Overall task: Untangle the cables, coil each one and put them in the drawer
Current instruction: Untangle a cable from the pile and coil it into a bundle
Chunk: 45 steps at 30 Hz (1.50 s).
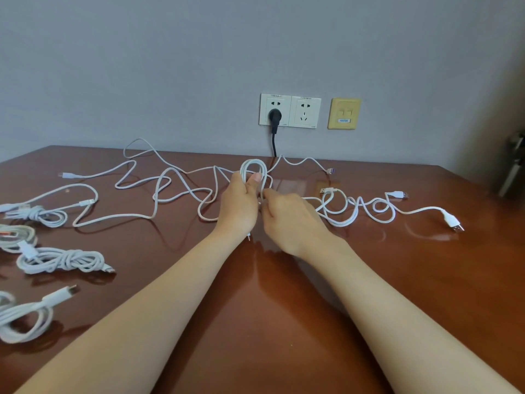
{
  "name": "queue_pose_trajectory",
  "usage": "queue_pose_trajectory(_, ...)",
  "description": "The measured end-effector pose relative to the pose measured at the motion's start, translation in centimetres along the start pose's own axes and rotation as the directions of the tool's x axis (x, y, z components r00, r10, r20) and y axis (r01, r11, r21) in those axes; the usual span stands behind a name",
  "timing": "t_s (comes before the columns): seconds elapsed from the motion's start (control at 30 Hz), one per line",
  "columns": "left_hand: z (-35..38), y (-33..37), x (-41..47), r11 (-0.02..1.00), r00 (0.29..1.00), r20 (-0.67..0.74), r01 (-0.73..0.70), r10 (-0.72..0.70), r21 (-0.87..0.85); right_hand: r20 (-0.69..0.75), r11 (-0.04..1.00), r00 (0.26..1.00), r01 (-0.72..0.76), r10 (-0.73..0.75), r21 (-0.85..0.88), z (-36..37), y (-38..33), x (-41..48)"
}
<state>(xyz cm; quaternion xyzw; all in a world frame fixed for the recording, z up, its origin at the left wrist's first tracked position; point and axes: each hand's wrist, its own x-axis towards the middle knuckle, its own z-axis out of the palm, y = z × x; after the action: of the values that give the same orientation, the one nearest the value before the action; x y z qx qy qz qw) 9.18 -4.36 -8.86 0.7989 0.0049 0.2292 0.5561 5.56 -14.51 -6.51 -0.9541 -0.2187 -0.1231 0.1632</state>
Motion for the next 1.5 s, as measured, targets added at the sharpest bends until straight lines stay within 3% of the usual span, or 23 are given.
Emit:
queue_pose_trajectory(0.17, -0.3, -0.1, 0.0, 0.999, 0.998, -0.029, -0.046, 0.047, 0.025, -0.029, 0.996, 0.999, 0.033, -0.036, -0.085, -0.2, -0.1, -0.2)
queue_pose_trajectory(0.43, 0.0, -0.2, 0.0, 0.998, 0.999, 0.042, 0.001, -0.004, 0.060, 0.031, 0.984, 0.999, 0.047, -0.042, -0.173, -0.5, 0.2, -0.3)
queue_pose_trajectory(0.63, -0.2, 0.2, -0.2, 0.988, 0.984, 0.160, 0.100, -0.081, -0.116, 0.032, 0.992, 0.999, 0.038, -0.034, -0.124, -0.6, 0.2, -0.3)
queue_pose_trajectory(0.8, -0.5, 1.1, -0.6, 0.910, 0.953, 0.289, 0.201, -0.095, -0.363, -0.002, 0.996, 0.999, 0.041, -0.041, -0.081, -0.2, 1.1, 0.1)
queue_pose_trajectory(1.03, -0.5, 1.0, -1.1, 0.934, 0.925, 0.379, 0.119, 0.018, -0.336, 0.020, 0.998, 0.999, 0.035, -0.034, -0.045, -0.3, 1.8, 0.0)
queue_pose_trajectory(1.1, -0.5, 1.4, -1.0, 0.866, 0.916, 0.401, 0.210, -0.011, -0.454, 0.002, 0.998, 1.000, 0.010, -0.010, -0.065, -0.2, 1.8, 0.1)
queue_pose_trajectory(1.27, -0.7, 2.0, -0.2, 0.499, 0.911, 0.384, 0.404, -0.148, -0.766, -0.047, 0.996, 0.999, -0.028, 0.024, -0.090, 0.3, 1.7, 0.4)
queue_pose_trajectory(1.4, -1.2, 2.4, 0.3, 0.399, 0.903, 0.366, 0.428, -0.225, -0.811, -0.066, 0.995, 0.997, 0.045, -0.050, -0.087, 0.1, 1.4, 0.3)
queue_pose_trajectory(1.5, -1.8, 2.3, 0.6, 0.435, 0.913, 0.329, 0.406, -0.242, -0.804, -0.118, 0.995, 0.988, 0.095, -0.095, 0.000, -0.6, 1.2, 0.0)
